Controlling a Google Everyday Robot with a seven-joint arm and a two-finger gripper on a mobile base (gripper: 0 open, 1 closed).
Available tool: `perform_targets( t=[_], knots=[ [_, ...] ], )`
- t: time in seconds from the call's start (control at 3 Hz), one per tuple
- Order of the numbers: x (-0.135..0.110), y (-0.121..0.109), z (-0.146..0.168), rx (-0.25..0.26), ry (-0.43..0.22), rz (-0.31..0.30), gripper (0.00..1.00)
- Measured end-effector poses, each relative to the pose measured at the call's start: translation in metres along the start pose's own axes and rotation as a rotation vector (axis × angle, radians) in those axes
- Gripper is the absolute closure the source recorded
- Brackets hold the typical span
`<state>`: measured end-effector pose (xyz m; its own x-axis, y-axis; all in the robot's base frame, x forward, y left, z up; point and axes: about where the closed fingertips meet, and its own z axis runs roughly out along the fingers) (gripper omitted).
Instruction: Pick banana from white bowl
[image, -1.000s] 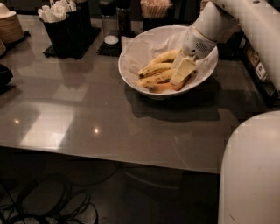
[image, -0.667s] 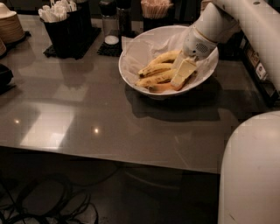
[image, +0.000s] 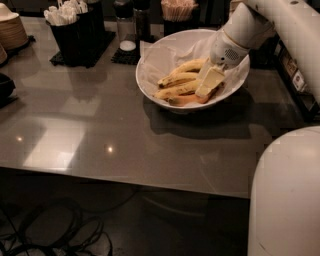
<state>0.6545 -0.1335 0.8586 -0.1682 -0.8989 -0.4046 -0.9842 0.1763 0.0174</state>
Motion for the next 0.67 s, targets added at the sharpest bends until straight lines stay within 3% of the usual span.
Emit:
perform_targets(
  t=[0.33, 0.67],
  knots=[
    [0.0010, -0.0016, -0.0029, 0.015, -0.011, 0.003, 1.00],
    [-0.0045, -0.0013, -0.0104, 0.031, -0.026, -0.014, 1.00]
  ],
)
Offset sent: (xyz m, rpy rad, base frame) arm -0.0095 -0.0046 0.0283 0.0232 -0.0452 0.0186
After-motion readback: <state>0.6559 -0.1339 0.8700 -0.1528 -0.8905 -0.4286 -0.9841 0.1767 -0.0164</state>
